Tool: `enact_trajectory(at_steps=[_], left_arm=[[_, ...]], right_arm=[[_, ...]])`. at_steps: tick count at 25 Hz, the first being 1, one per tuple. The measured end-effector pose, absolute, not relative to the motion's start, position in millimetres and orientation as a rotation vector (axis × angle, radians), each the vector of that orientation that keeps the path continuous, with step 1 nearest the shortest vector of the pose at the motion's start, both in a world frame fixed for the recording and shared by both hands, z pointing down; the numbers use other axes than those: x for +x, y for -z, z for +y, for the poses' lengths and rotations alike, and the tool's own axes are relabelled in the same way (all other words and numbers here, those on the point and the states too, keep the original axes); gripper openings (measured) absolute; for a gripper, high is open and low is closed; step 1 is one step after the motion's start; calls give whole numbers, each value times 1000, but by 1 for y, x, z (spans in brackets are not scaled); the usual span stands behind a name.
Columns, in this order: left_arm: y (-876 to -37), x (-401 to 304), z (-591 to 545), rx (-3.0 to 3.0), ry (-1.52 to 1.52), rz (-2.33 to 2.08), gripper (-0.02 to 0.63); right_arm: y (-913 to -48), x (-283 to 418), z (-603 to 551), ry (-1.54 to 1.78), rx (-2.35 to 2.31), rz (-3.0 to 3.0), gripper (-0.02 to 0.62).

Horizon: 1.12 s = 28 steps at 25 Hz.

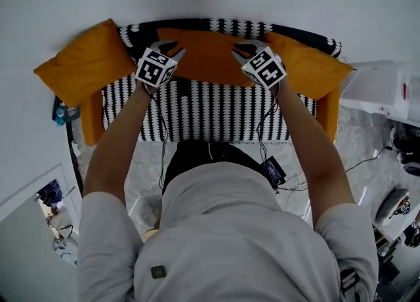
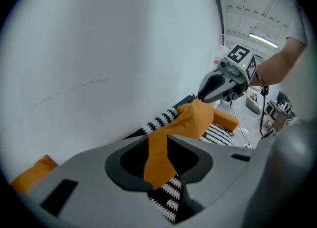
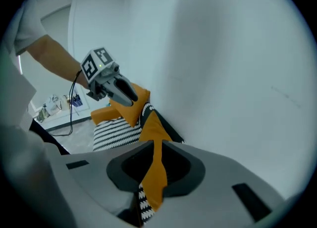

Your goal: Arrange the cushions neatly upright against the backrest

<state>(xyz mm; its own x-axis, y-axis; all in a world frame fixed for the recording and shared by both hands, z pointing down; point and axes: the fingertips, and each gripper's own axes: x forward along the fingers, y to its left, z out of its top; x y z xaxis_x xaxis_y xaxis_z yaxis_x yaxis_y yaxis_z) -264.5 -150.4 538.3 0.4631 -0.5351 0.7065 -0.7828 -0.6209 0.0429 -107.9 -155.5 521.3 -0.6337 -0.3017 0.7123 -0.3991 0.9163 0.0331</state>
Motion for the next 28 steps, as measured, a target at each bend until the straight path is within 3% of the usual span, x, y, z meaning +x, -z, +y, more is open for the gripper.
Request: enact_trajectory(at_steps=[15, 28], left_arm=[[-400, -247, -68, 2476, -601, -1385, 35], [-368, -240, -17, 2403, -411, -1550, 9]], right_arm=[[-384, -133, -79, -67, 480, -2671, 35], [-342, -137, -41, -30, 447, -2802, 28]])
